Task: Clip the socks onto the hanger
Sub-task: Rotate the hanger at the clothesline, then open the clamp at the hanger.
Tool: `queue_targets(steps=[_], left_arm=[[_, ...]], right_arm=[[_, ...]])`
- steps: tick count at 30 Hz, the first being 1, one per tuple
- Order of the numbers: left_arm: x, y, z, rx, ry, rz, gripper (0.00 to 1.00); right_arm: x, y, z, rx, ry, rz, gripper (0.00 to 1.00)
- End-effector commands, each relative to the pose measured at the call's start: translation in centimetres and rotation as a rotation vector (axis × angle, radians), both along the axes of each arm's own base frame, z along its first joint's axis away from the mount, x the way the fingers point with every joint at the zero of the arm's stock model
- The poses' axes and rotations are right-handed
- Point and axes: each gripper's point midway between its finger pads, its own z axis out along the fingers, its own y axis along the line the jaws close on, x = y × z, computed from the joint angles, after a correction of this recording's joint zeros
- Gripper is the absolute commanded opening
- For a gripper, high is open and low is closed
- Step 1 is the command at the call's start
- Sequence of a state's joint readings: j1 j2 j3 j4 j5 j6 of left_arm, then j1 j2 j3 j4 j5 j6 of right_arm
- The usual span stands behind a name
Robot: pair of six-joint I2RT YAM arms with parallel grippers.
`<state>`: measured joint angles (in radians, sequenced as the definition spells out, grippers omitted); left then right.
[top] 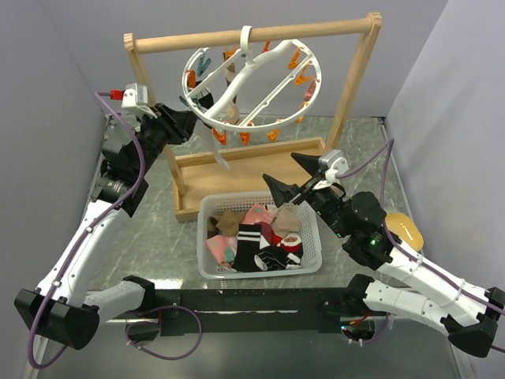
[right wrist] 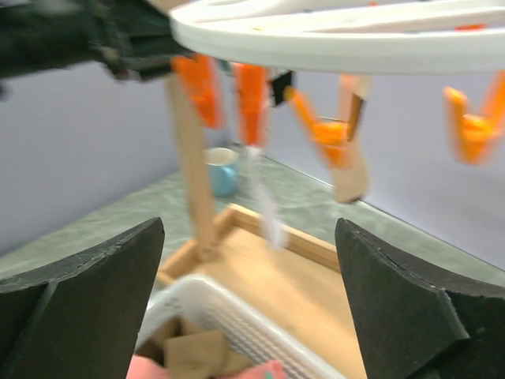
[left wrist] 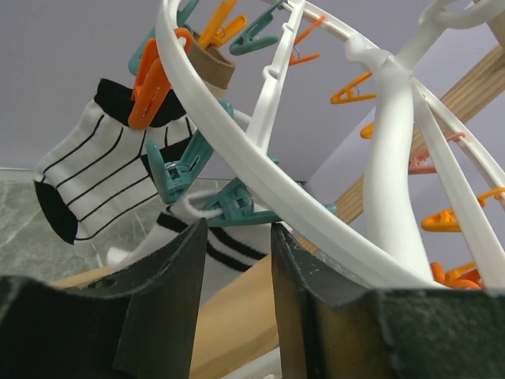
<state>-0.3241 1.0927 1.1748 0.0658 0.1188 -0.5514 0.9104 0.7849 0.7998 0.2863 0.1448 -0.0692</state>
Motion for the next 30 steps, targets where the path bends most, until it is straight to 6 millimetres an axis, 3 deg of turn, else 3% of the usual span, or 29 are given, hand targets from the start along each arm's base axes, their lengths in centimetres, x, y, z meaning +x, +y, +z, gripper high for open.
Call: queue_targets(steps=[1, 4, 8, 13, 17, 22, 27, 30], left_arm=[[-2.1, -0.6, 2.3, -0.053, -0.059, -0.081, 0.43], [-3.7, -1.2, 1.0, -0.047, -0.045, -0.151, 0.44], [-5.7, -0.7, -1.9, -0.023, -0.016, -0.2, 0.45], [-7.8, 0.0, -3.7, 0.002, -0.01, -0.232, 0.47], [-10.1, -1.1, -3.4, -0.023, -0.023, -0.344, 0.46], [-12.1, -2.5, -2.3, -0.026, -0.038, -0.478, 0.4], [-14.2, -3.6, -0.4, -0.078, -0.049, -0.609, 0.32], [-14.9, -4.3, 0.8, -0.116, -0.061, -0.665, 0.32]], right_arm=[[1.3, -1.3, 2.3, -0.029, -0.054, -0.11, 1.0], [1.5, -0.7, 3.0, -0.038, -0.078, -0.099, 1.0], [1.8, -0.4, 4.1, -0.048, -0.103, -0.101, 1.0], [1.6, -0.7, 5.2, -0.051, -0.134, -0.091, 0.99], [1.9, -0.6, 6.1, -0.046, -0.152, -0.063, 0.96], [2.7, 0.5, 6.3, -0.036, -0.135, -0.023, 0.79], [3.7, 0.7, 6.4, -0.023, -0.141, -0.034, 0.77], [4.2, 0.3, 6.9, -0.016, -0.15, -0.046, 0.76]])
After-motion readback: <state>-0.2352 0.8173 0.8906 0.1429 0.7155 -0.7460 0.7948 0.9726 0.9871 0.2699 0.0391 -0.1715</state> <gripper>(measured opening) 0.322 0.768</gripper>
